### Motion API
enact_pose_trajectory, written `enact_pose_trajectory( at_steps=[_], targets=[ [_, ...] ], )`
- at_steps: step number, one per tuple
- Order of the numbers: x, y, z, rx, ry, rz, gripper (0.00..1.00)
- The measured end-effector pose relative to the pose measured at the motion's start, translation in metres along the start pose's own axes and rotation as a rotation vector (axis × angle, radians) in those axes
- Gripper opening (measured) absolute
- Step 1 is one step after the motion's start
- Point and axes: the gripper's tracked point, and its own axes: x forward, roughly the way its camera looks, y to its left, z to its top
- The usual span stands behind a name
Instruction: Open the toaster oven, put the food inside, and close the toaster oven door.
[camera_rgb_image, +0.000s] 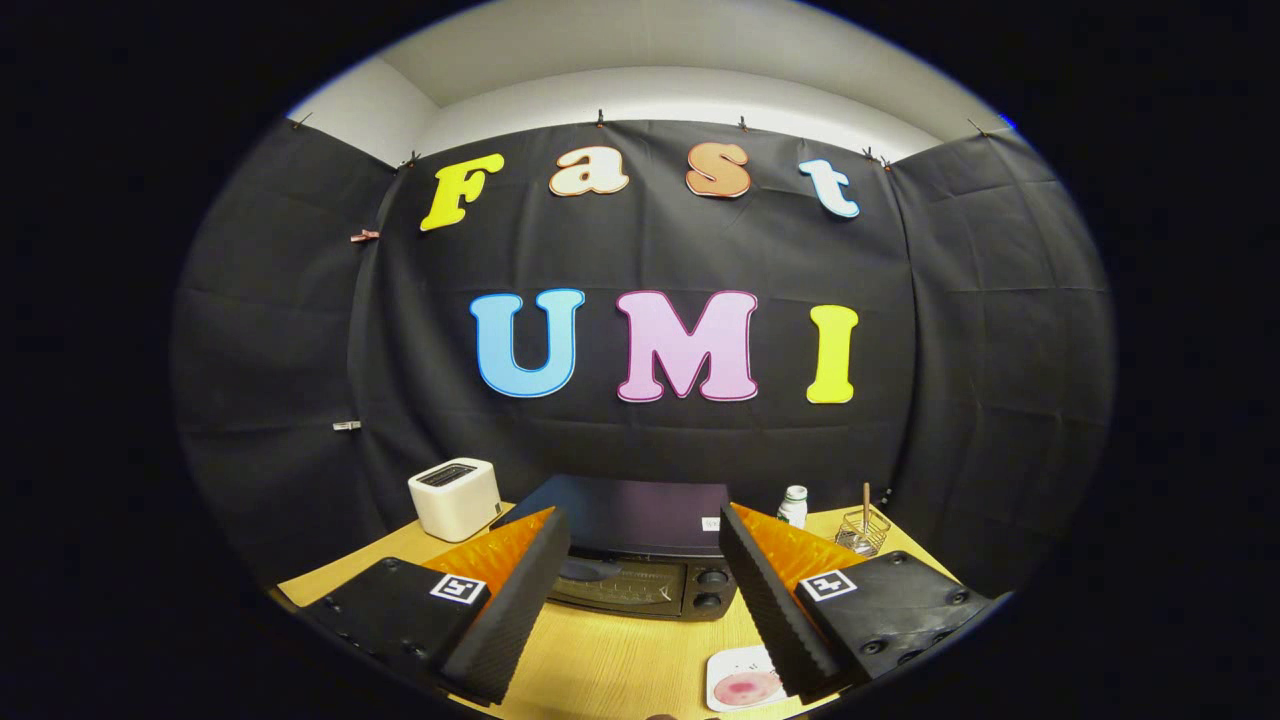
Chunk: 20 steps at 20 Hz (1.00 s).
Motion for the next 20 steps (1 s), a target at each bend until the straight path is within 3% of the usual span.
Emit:
enact_pose_trajectory(
  at_steps=[11,20],
  targets=[
    [0.011,0.006,-0.009,0.019,0.036,-0.013,0.98],
    [0.067,0.032,-0.031,0.034,0.118,-0.050,0.98]
  ],
)
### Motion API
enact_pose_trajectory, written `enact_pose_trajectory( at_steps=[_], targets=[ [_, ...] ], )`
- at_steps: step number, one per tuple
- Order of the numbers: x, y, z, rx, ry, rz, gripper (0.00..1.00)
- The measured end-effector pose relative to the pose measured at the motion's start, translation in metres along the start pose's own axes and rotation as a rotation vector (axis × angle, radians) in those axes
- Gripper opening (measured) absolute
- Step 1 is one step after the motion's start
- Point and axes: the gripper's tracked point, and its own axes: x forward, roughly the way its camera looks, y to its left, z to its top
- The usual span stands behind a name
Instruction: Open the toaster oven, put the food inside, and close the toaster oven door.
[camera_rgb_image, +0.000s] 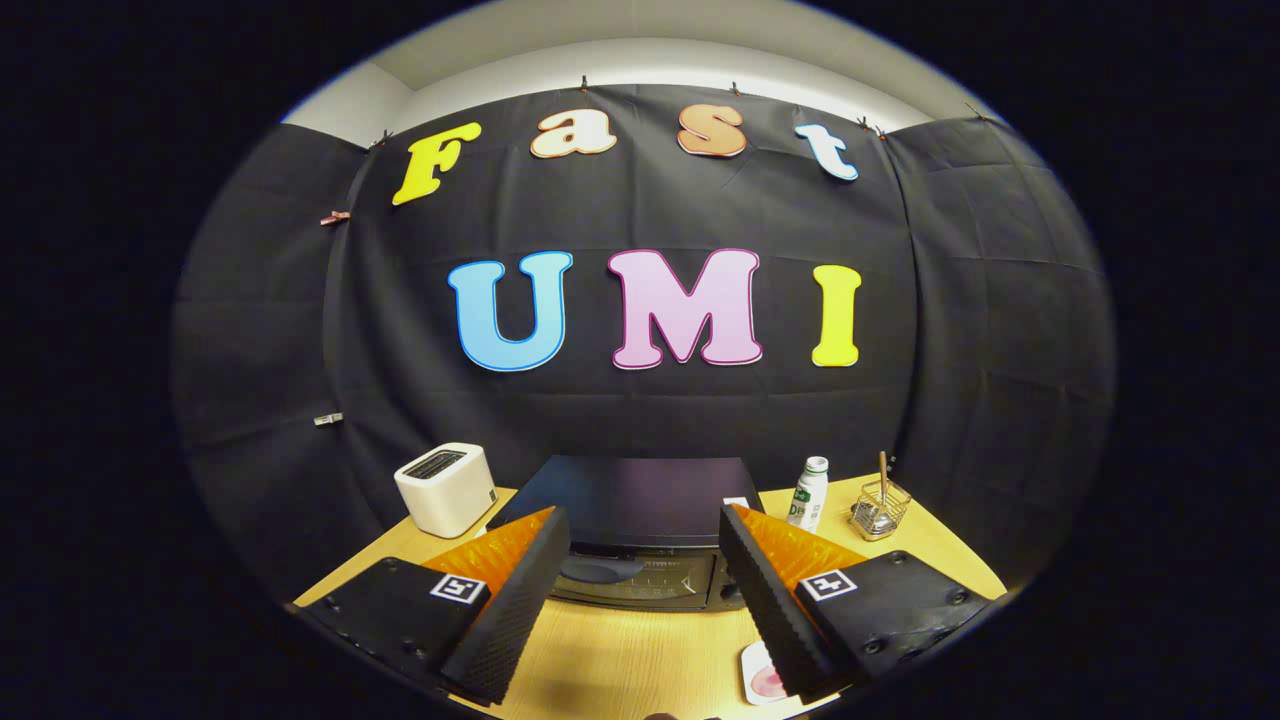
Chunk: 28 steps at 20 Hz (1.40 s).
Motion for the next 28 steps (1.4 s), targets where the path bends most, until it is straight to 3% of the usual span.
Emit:
enact_pose_trajectory(
  at_steps=[8,16,22,28],
  targets=[
    [0.073,0.009,-0.067,0.080,0.180,-0.068,0.98],
    [0.124,0.020,-0.119,0.030,0.261,-0.096,0.97],
    [0.136,0.030,-0.136,-0.052,0.261,-0.110,0.98],
    [0.131,0.039,-0.146,-0.036,0.292,-0.101,0.98]
  ],
)
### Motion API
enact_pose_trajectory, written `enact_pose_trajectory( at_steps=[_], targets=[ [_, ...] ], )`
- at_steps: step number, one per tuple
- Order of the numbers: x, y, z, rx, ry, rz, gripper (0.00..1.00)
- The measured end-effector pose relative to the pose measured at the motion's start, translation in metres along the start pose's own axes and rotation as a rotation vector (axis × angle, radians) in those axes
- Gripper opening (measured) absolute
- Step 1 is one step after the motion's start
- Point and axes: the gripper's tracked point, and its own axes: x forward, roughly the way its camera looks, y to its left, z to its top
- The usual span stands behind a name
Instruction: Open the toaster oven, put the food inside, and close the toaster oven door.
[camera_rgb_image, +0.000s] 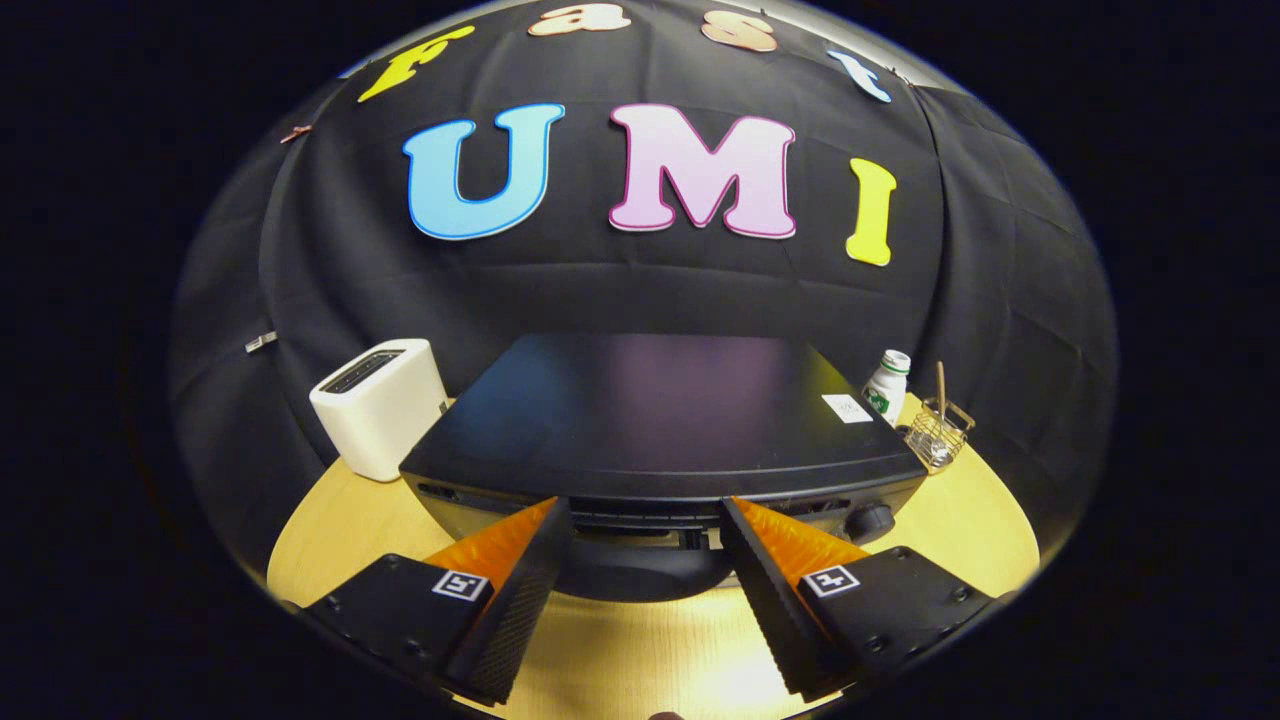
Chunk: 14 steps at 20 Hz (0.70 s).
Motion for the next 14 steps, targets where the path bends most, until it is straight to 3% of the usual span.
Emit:
enact_pose_trajectory(
  at_steps=[14],
  targets=[
    [-0.059,0.002,-0.069,-0.065,0.112,-0.003,0.97]
  ],
)
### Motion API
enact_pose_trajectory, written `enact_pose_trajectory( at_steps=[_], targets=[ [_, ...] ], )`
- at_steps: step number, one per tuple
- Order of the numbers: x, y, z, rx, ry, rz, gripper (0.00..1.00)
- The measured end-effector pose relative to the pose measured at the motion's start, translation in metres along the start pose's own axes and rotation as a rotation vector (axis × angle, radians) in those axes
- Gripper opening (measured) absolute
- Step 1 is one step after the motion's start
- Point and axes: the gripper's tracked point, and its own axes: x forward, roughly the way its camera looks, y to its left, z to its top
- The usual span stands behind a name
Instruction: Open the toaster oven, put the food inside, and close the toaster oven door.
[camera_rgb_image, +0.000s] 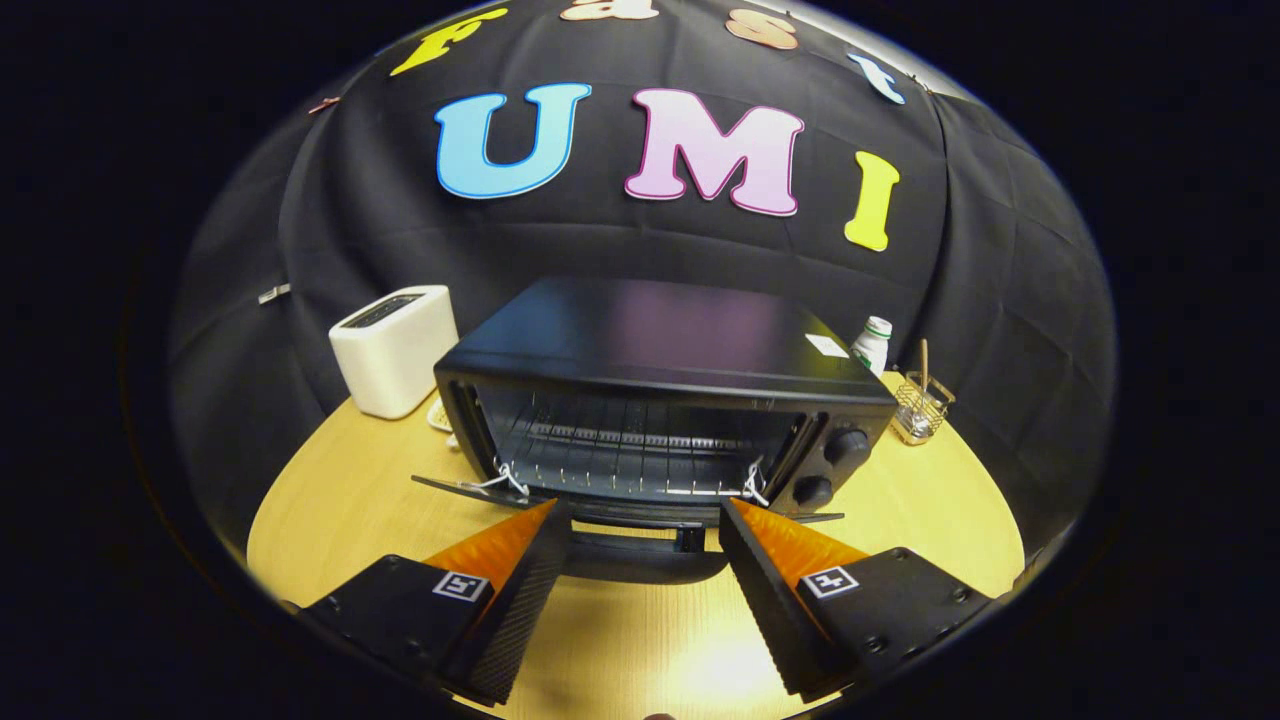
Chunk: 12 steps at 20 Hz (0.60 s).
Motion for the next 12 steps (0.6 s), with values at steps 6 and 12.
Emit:
enact_pose_trajectory(
  at_steps=[6,12],
  targets=[
    [-0.013,0.007,-0.114,-0.009,0.311,0.067,1.00],
    [-0.032,-0.021,-0.115,0.013,0.296,0.086,0.99]
  ],
)
